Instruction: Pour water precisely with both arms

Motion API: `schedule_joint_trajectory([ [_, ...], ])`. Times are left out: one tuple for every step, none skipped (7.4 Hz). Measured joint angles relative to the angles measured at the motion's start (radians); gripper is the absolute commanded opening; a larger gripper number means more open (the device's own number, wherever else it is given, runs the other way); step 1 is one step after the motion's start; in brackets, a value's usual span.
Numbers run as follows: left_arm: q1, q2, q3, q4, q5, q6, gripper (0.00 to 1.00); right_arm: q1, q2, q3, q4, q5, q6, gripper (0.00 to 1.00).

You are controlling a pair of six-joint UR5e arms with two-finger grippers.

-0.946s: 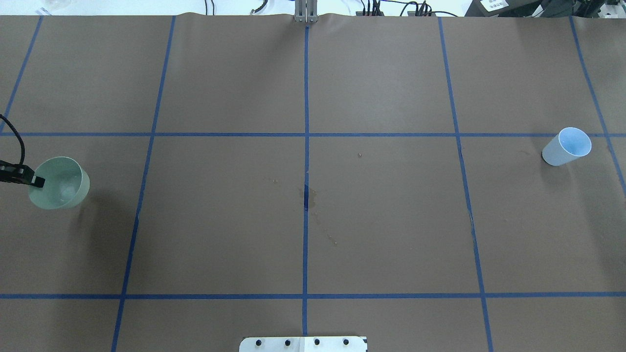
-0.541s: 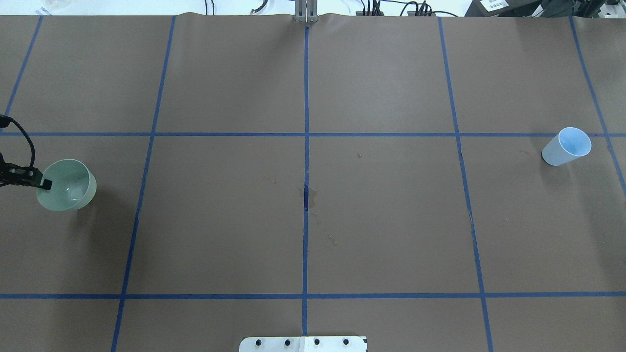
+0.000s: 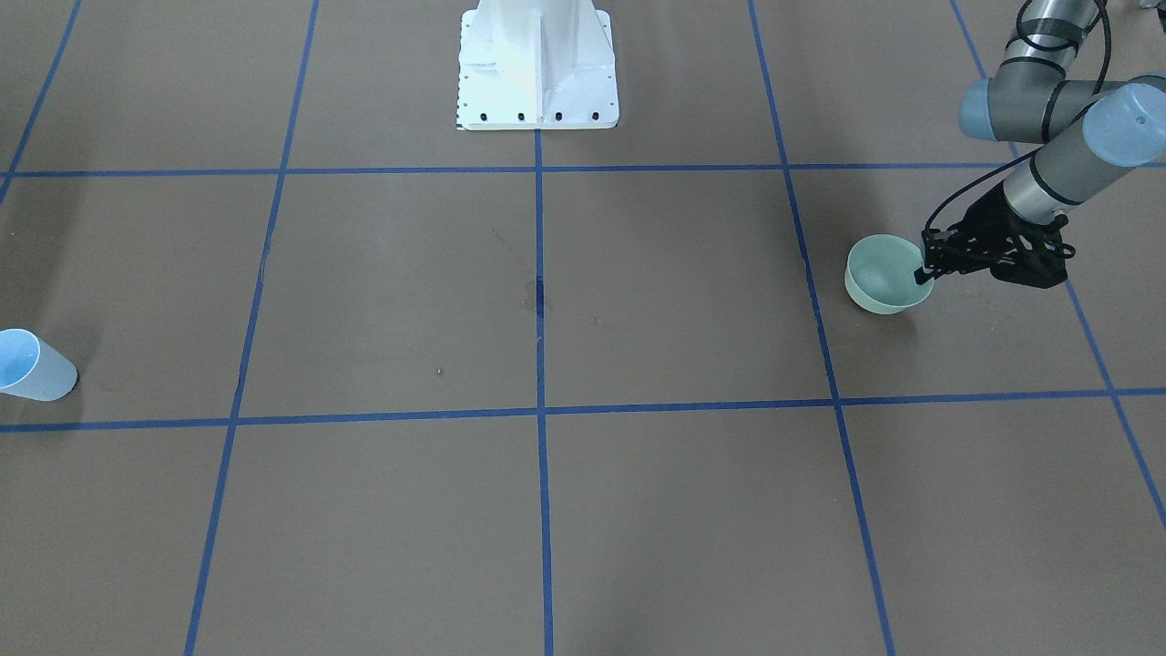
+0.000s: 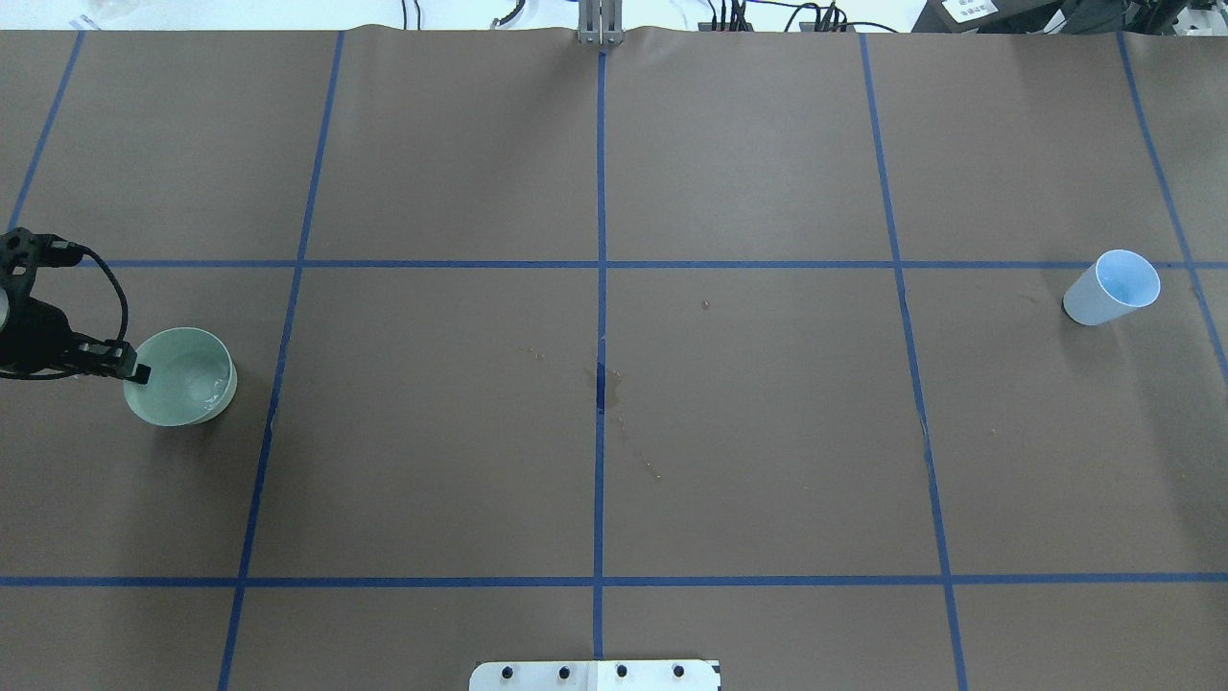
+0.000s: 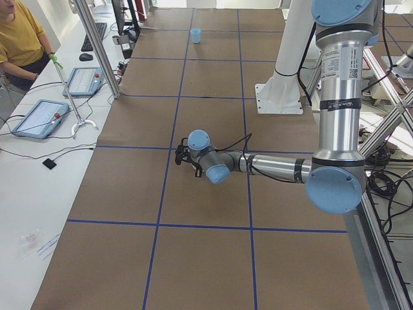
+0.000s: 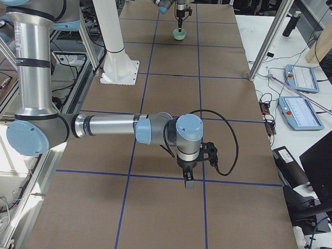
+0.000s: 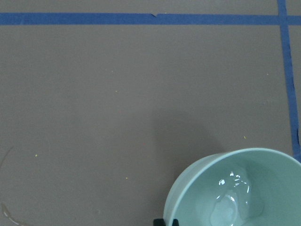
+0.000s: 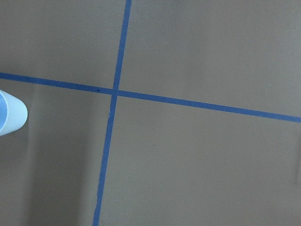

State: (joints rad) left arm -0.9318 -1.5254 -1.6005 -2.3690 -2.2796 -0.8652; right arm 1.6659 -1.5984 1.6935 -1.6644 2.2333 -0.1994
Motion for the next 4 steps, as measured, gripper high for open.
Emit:
schedule_joint_trajectory([
  [0.002, -0.002, 0.0, 0.0, 0.001, 0.0, 0.99, 0.0, 0.0, 0.0, 0.0, 0.0, 0.0, 1.0],
  [0.003, -0.003, -0.002, 0.0, 0.001, 0.0, 1.0, 0.0, 0.0, 0.0, 0.0, 0.0, 0.001, 1.0],
  [0.003, -0.003, -0.007, 0.001, -0.001, -0.001, 1.0, 0.0, 0.001, 0.0, 0.0, 0.0, 0.001, 1.0],
  [-0.001, 0.001, -0.021, 0.002, -0.006, -0.002, 1.0, 0.0, 0.002, 0.0, 0.0, 0.0, 0.001, 1.0],
])
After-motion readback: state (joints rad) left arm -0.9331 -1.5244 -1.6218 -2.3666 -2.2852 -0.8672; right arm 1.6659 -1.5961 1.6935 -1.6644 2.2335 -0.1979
